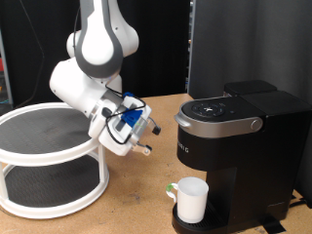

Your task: Make a cup of coffee with the keurig machine

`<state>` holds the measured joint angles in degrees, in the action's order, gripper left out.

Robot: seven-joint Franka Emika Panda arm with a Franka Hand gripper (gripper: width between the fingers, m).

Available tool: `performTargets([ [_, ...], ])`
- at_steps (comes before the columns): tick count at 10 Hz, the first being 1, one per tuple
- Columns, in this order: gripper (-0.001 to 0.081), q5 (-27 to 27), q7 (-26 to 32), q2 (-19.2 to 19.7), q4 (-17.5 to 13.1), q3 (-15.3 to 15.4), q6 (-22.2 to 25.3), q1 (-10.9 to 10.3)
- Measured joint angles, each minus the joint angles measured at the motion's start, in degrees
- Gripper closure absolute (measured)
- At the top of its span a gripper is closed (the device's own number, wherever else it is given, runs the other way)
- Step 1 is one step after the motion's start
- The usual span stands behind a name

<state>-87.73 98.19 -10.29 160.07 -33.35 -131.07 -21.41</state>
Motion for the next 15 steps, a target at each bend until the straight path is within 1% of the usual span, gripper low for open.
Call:
performTargets([
  [2, 0.0006, 3.9, -3.7, -4.8, 0.3, -0.6, 0.6, 1.9],
  [3, 0.0006, 6.7, -6.9, -7.1, 0.3, -0.6, 1.2, 3.0],
  [4, 0.0006, 8.9, -9.6, -9.6, 0.9, -0.7, 1.7, 4.0],
  [5, 0.0006, 8.9, -9.5, -9.3, 0.8, -0.6, 1.6, 4.0],
  [6, 0.0006, 9.7, -9.6, -9.3, 0.7, -0.7, 3.0, 4.0],
  [7, 0.0006, 10.7, -11.1, -10.0, 0.3, -0.9, 5.6, 4.1],
  [8, 0.0006, 10.9, -13.1, -11.3, -0.2, -0.9, 8.0, 4.2],
  [9, 0.0006, 11.0, -15.4, -13.2, -0.6, -0.7, 9.4, 4.2],
  [11, 0.0006, 11.0, -19.9, -17.1, -1.2, 0.9, 9.2, 4.2],
  [13, 0.0006, 11.0, -24.3, -20.9, -1.7, 4.1, 6.2, 4.3],
  [14, 0.0006, 12.0, -27.1, -22.7, -2.0, 5.9, 4.9, 4.4],
  [15, 0.0006, 13.6, -30.0, -24.1, -2.4, 7.0, 4.6, 4.5],
])
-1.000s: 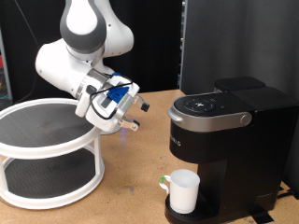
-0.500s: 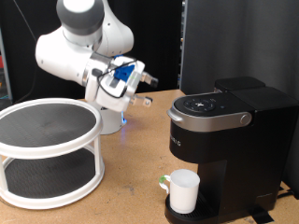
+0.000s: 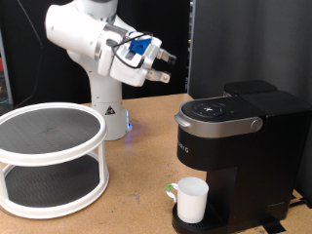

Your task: Make a cup of coffee with the keurig machine

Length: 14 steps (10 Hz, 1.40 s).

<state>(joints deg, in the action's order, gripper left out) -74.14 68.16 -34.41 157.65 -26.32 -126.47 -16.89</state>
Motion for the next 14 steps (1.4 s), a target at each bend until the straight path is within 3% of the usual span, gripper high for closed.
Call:
performTargets([
  [3, 0.0006, 3.6, -2.0, -0.7, -0.1, 0.6, 0.5, 0.4],
  [7, 0.0006, 27.7, -7.5, 1.8, -6.6, 8.8, 2.5, 0.3],
  [9, 0.0006, 27.9, -12.3, 3.9, -9.4, 10.5, 2.5, -0.3],
  [11, 0.0006, 30.0, -7.6, 3.9, -9.3, 10.6, 2.5, -0.4],
  [12, 0.0006, 34.6, -5.7, 4.0, -9.5, 11.3, 2.1, -0.2],
  [14, 0.0006, 46.1, -7.3, 4.9, -12.1, 14.5, 2.8, 0.2],
])
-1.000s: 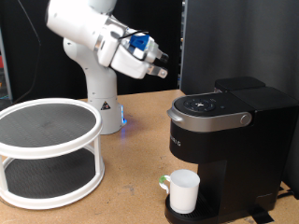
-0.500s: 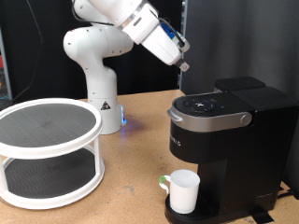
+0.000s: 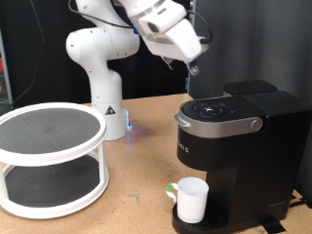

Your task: Make a cup of coffee with the keurig machine

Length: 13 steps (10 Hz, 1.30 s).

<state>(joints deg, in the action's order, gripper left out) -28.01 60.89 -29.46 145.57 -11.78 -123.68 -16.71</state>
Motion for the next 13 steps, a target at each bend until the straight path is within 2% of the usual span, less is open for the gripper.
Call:
performTargets([
  [2, 0.0006, 5.1, -4.3, 3.4, -5.5, 1.7, 4.9, 0.0],
  [4, 0.0006, 6.5, -7.4, 9.4, -12.1, 1.9, 11.3, 0.0],
  [6, 0.0006, 7.2, -5.7, 9.0, -11.4, 2.0, 10.2, 0.0],
  [8, 0.0006, 12.0, -5.9, 9.3, -11.8, 3.4, 8.4, 0.0],
  [10, 0.0006, 14.6, -10.1, 11.0, -14.6, 5.2, 6.5, 0.0],
  [13, 0.0006, 13.3, -17.7, 15.8, -20.9, 5.7, 6.4, 0.0],
])
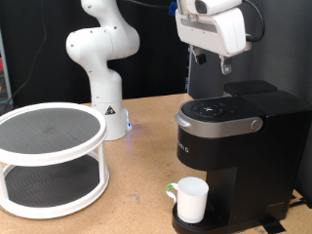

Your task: Make a cup of coffee with the keurig machine

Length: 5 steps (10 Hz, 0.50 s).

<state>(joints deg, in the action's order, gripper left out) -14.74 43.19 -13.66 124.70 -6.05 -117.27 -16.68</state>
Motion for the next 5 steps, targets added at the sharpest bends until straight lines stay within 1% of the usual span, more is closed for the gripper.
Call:
performTargets([
  [1, 0.0006, 0.1, 0.7, 0.0, 0.2, 0.0, 0.0, 0.0],
  [3, 0.0006, 4.8, 2.9, 0.1, -0.4, 0.4, 3.4, -0.1],
  [4, 0.0006, 6.3, 2.9, 0.5, -1.6, 0.8, 5.5, -0.1],
  [5, 0.0006, 6.6, 2.8, 1.2, -3.2, 0.9, 7.3, -0.1],
])
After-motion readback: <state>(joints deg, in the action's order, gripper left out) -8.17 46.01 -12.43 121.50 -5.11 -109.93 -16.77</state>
